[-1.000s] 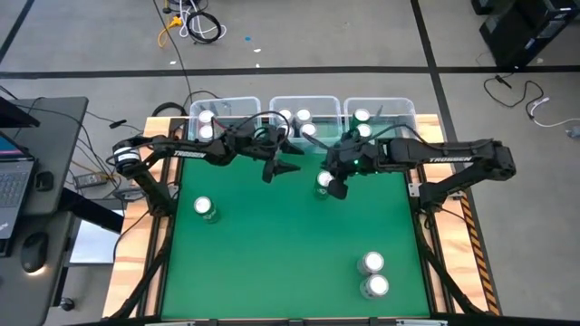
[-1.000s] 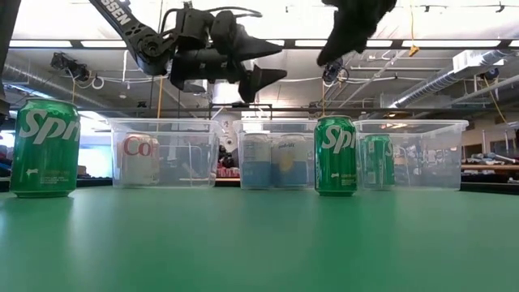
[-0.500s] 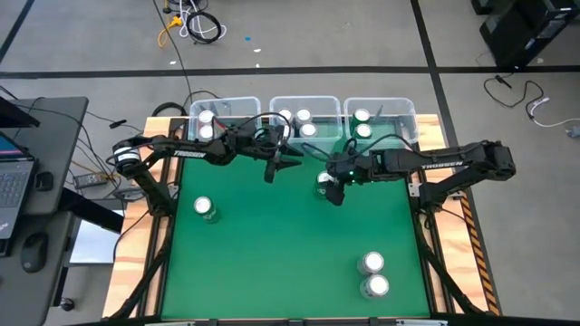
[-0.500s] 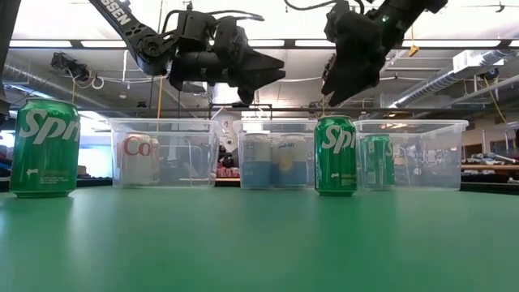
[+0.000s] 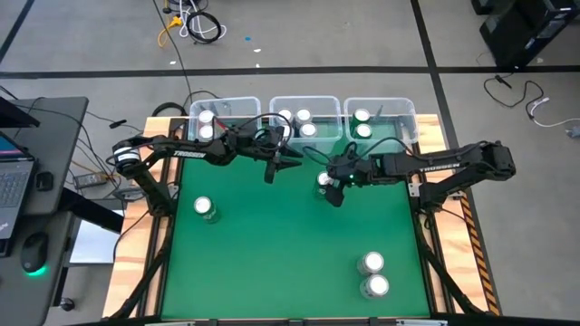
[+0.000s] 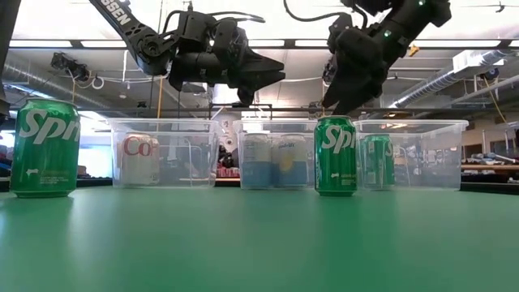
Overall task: Sort soda cans
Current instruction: Put the top green soda can into the right transparent bin
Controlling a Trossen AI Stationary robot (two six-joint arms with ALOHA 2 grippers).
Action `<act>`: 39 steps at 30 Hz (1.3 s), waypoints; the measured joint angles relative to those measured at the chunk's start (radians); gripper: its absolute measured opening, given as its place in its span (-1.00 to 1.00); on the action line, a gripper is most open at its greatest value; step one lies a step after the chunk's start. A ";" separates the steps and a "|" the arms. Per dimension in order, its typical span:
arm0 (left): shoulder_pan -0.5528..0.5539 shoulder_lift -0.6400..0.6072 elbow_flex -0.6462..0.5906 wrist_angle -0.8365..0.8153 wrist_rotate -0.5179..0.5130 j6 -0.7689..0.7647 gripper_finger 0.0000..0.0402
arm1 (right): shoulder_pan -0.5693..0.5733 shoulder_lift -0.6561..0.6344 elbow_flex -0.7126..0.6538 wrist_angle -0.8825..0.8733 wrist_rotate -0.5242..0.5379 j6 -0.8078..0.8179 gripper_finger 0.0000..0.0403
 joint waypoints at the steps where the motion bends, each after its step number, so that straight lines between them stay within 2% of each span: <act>1: 0.000 0.000 0.000 0.000 0.000 0.000 -0.33 | 0.000 0.000 -0.009 0.010 0.000 0.000 0.78; 10: 0.000 0.000 0.000 -0.010 -0.001 0.000 -0.34 | 0.000 0.015 -0.082 0.108 0.001 0.012 0.76; 16: 0.000 0.000 0.000 -0.013 -0.001 0.000 -0.34 | 0.000 0.116 -0.085 0.180 0.003 0.017 0.73; 22: 0.000 0.000 0.000 -0.014 -0.001 0.000 -0.34 | -0.001 0.162 -0.085 0.260 0.041 0.077 0.46; 30: 0.000 0.000 0.000 -0.015 -0.002 0.000 -0.34 | -0.001 0.122 -0.068 0.216 0.075 0.128 0.45; 39: 0.000 0.000 0.000 -0.015 -0.006 0.000 -0.34 | -0.007 -0.009 0.101 0.033 0.184 0.134 0.45</act>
